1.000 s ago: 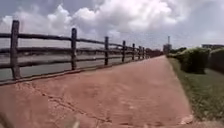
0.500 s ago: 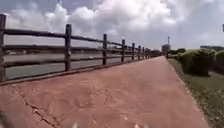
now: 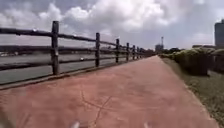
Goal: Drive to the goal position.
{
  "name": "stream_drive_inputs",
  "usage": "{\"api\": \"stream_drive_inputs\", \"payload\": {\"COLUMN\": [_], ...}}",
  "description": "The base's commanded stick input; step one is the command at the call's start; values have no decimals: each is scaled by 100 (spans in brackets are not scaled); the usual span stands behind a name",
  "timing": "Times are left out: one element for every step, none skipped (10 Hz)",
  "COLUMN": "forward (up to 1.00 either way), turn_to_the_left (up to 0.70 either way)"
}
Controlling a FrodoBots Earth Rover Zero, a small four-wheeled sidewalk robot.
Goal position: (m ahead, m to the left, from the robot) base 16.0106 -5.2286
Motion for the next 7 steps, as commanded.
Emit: {"api": "stream_drive_inputs", "payload": {"forward": [70, 70, 70, 70, 70, 70, 70], "turn_to_the_left": [-26, -27, -28, -29, -29, -29, -29]}}
